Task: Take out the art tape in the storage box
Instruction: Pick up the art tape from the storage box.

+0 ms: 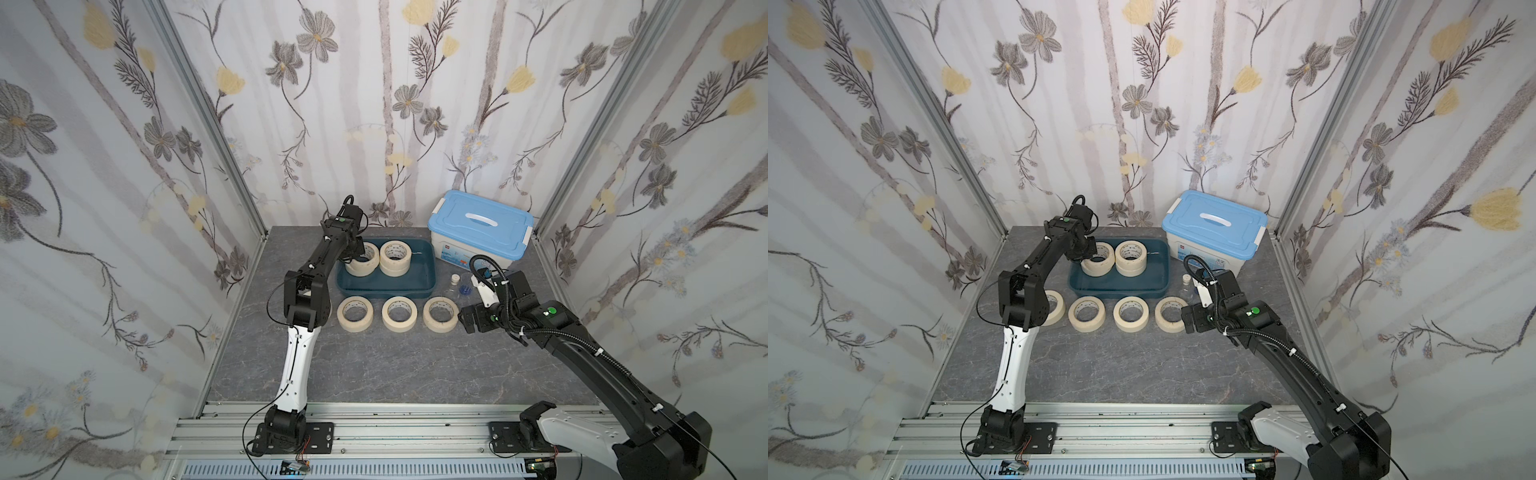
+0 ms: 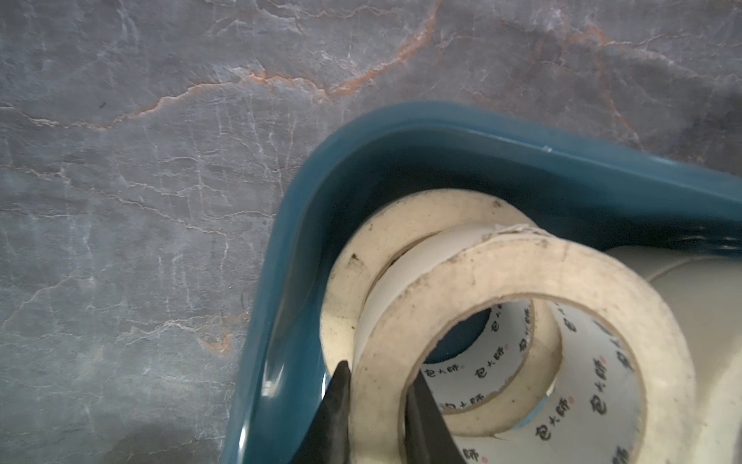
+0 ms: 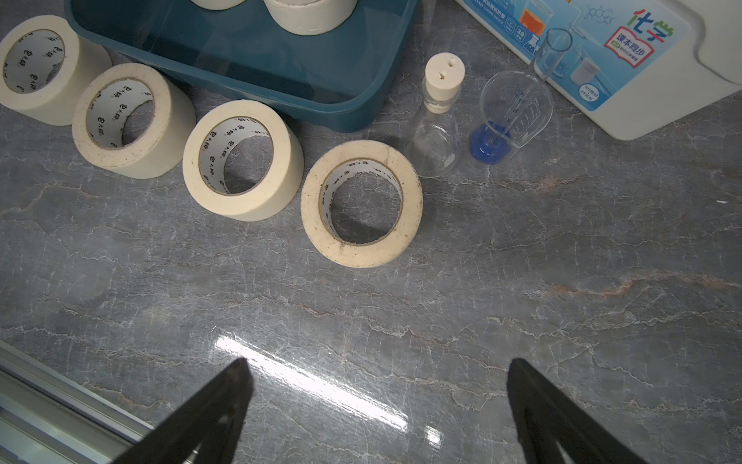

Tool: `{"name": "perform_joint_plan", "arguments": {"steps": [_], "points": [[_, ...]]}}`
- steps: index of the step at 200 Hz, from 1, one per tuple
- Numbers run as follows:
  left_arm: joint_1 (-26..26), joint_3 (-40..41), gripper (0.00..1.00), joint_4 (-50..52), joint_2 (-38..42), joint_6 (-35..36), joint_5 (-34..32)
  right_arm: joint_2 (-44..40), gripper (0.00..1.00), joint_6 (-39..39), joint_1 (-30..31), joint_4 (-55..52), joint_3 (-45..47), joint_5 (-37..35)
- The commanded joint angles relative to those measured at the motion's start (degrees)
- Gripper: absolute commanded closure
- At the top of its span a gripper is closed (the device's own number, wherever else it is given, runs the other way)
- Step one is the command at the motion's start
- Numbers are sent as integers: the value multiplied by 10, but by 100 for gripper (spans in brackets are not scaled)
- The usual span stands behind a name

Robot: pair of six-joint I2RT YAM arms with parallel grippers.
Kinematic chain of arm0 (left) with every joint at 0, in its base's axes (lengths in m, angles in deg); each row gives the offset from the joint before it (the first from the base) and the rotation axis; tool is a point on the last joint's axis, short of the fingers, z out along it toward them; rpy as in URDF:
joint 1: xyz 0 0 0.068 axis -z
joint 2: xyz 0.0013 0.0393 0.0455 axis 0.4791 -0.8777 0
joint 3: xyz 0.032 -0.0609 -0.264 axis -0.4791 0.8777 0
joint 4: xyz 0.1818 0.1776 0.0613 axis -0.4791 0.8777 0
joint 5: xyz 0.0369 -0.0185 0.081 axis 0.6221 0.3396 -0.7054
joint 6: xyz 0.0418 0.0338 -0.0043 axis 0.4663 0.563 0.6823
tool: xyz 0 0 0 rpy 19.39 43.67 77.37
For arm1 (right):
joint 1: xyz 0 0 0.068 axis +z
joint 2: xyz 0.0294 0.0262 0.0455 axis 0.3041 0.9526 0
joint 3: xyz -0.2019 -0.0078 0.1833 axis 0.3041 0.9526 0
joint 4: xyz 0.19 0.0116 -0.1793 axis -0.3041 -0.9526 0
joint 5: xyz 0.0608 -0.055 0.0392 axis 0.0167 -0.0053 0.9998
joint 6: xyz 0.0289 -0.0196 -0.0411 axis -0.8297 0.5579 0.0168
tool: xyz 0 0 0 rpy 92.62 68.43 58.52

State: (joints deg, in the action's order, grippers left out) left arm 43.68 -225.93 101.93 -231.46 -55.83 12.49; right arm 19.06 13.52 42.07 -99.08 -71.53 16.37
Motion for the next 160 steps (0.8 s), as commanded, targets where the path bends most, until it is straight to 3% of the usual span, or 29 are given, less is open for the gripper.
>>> {"name": "perform_joint_plan", "arguments": {"steps": [1,41,66,160], "points": [[0,-3,85,-3,17,-10,1,-1,0,2,0,-1,2,-3],[1,25,98,-16,49,-9,0,-2,0,2,-1,-1,2,-4],[2,75,100,-43,91,-10,8,-3,0,2,-1,-1,2,-5],[3,391,99,-151,340,-23,-3,3,0,4,-4,0,-3,-5]]}}
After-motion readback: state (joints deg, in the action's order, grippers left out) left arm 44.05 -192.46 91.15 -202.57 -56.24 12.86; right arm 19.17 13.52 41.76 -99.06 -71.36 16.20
